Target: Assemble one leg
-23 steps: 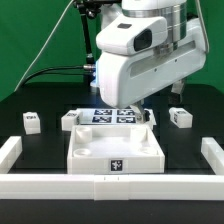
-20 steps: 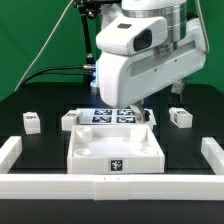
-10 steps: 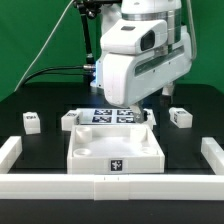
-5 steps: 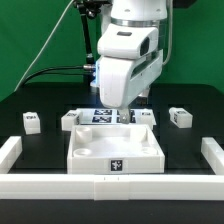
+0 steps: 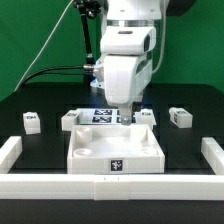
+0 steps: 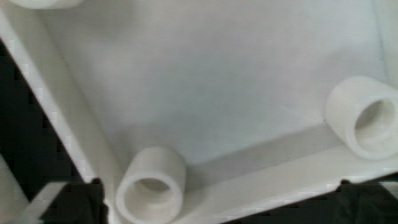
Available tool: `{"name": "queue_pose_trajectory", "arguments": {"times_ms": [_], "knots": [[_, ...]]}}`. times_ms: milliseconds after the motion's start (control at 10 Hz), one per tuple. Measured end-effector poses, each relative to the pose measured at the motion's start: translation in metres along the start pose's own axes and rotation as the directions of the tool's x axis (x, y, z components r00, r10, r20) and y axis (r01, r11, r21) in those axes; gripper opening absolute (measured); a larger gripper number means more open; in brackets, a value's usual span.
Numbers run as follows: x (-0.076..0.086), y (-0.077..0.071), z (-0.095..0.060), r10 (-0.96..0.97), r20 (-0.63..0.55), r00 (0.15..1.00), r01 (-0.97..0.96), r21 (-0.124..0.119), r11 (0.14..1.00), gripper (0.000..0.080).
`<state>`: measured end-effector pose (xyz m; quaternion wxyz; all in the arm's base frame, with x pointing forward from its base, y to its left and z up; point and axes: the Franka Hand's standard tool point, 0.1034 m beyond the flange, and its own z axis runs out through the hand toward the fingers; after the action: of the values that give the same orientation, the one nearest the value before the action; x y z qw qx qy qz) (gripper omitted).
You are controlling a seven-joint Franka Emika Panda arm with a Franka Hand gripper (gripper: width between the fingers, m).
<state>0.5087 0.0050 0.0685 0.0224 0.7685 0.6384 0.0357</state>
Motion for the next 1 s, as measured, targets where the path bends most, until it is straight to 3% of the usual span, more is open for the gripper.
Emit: {"name": "queue_pose_trajectory", "arguments": {"times_ms": [200, 300, 700, 800, 1000], "knots": [[0.006, -0.015, 0.006, -0.093, 0.011, 0.996, 0.093, -0.023, 0.995, 0.065], [0.01, -0.018, 0.008, -0.092, 0.022, 0.995, 0.093, -0.02, 0.995, 0.065], [0.006, -0.017, 0.008, -0.092, 0.022, 0.996, 0.093, -0.021, 0.995, 0.065], [0.004, -0.019, 0.012, -0.16, 0.026, 0.987, 0.161, -0.018, 0.987, 0.065], [-0.004, -0.043, 0.023, -0.232, 0.029, 0.972, 0.231, 0.012, 0.973, 0.065]]}}
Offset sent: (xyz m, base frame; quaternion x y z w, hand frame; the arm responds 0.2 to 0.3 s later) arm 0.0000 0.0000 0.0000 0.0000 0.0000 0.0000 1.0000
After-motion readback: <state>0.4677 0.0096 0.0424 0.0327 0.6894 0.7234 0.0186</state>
